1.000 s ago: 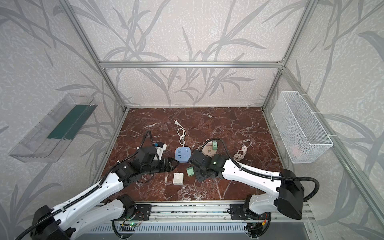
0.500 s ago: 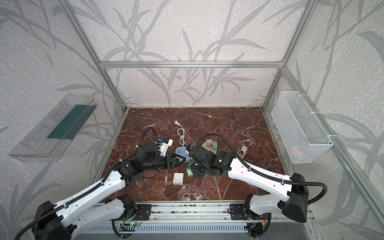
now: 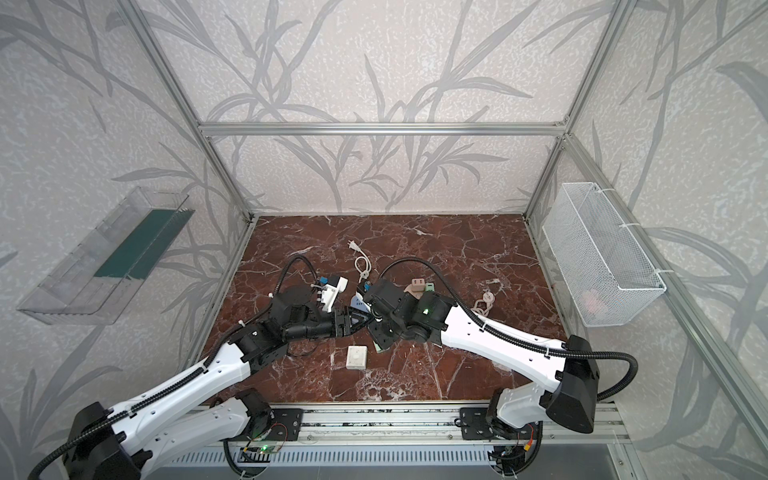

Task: Insert the plug
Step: 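Move the teal charger toward the left gripper while the left gripper reaches to it, then close the left gripper on the teal charger held by the right gripper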

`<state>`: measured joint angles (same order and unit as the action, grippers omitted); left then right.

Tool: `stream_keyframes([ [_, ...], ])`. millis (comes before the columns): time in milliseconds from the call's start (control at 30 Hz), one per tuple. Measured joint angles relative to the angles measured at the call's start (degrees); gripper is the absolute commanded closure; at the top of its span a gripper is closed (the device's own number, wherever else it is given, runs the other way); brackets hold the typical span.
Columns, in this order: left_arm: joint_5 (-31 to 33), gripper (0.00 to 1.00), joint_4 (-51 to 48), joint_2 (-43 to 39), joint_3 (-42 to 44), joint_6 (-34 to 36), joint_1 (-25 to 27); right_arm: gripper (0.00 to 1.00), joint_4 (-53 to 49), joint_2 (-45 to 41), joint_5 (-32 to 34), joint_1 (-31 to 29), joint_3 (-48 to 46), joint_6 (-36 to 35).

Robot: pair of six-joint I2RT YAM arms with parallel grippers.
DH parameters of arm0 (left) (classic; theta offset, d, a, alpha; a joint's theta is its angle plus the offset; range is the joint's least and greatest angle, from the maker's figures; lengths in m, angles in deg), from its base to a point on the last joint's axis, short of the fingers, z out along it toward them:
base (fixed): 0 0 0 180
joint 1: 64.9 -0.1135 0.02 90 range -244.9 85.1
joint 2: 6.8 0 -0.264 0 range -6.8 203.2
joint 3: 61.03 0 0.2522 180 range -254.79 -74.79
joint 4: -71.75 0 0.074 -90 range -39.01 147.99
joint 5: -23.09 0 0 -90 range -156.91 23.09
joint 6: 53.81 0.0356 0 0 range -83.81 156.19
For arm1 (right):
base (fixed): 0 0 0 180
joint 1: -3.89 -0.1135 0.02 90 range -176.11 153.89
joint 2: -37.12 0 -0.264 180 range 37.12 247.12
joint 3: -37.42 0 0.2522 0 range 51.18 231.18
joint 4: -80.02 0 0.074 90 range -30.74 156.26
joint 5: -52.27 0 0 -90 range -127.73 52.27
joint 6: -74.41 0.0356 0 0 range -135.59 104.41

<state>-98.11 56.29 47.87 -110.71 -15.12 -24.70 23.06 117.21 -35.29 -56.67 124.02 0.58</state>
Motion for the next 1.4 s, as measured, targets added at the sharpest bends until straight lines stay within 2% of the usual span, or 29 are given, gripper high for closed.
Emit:
stream_keyframes([
  [233, 0.2, 0.48, 1.0, -0.1, 0.9, -0.9, -0.1, 1.0, -0.8, 0.3, -0.6, 0.0, 1.6, -1.4],
  [400, 0.0, 0.59, 1.6, 0.0, 1.0, -1.3, -0.1, 1.0, -0.4, 1.5, -1.7, 0.0, 1.7, -1.9],
  [467, 0.0, 0.71, 2.2, 0.2, 1.3, -1.4, -0.1, 1.0, -0.2, 1.9, -2.0, 0.1, 1.7, -2.3],
  [567, -0.2, 0.97, 3.2, 0.4, 1.6, -1.9, -0.1, 1.0, 0.0, 2.2, -2.6, 0.5, 1.7, -2.3],
  [600, -0.2, 1.0, 3.7, 0.5, 1.7, -2.0, -0.1, 1.0, 0.0, 2.3, -2.8, 0.8, 1.7, -2.4],
  [667, -0.1, 1.0, 4.5, 0.6, 1.8, -2.3, -0.1, 0.99, 0.0, 2.3, -3.4, 1.5, 1.7, -2.3],
  [800, 1.0, 1.0, 6.4, 1.5, 2.0, -2.9, -0.2, 0.63, 0.8, 2.3, -6.3, 3.9, 1.4, -2.3],
  [833, 1.3, 1.0, 7.0, 1.7, 2.0, -3.0, -0.2, 0.56, 1.1, 2.3, -7.1, 4.4, 1.2, -2.2],
  [900, 2.0, 1.0, 8.1, 1.9, 2.4, -3.3, -0.2, 0.48, 1.8, 2.3, -8.6, 5.5, 0.8, -1.7],
  [1200, 8.6, 1.0, 11.8, 2.3, 4.7, -3.9, -0.6, 0.36, 6.1, -1.2, -12.1, 10.8, -0.7, 2.4],
  [1400, 18.5, 1.0, 19.0, 0.2, 6.9, -7.3, -1.0, 0.37, 14.4, -7.8, -13.0, 13.7, -6.0, 10.6],
])
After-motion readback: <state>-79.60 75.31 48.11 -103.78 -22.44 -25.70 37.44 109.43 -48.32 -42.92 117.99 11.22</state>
